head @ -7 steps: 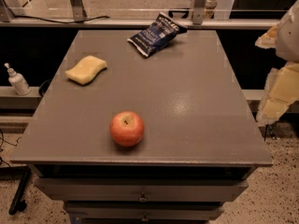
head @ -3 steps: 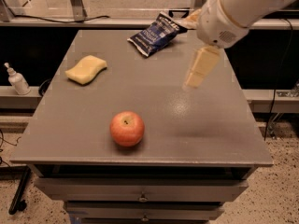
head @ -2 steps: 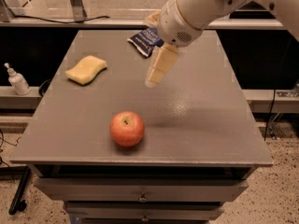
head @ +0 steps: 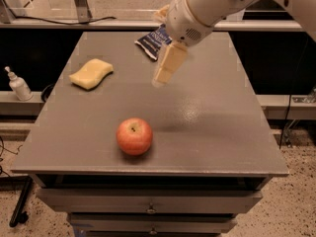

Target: Move sponge near apple

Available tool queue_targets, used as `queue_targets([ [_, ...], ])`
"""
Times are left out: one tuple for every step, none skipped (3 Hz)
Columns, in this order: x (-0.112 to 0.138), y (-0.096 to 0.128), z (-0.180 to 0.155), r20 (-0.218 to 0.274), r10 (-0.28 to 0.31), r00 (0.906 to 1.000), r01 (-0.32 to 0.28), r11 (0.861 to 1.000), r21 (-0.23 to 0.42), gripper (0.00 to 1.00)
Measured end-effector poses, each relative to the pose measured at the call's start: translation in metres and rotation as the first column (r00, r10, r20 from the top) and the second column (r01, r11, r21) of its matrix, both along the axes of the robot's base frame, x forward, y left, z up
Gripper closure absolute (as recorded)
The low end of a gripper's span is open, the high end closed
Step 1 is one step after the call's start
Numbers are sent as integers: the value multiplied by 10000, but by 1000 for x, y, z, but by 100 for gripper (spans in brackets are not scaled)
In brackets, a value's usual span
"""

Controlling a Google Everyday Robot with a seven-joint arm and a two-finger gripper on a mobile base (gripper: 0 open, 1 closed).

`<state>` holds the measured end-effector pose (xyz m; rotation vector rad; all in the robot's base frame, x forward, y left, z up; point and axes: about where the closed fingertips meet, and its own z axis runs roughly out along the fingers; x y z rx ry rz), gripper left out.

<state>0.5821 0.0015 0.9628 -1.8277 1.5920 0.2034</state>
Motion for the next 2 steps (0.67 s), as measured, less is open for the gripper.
queue_targets([
  [25, 33, -8, 274, -299, 9992, 294, 9994, 199, 0],
  [62, 79, -22, 303, -603, 9977, 585, 9966, 578, 0],
])
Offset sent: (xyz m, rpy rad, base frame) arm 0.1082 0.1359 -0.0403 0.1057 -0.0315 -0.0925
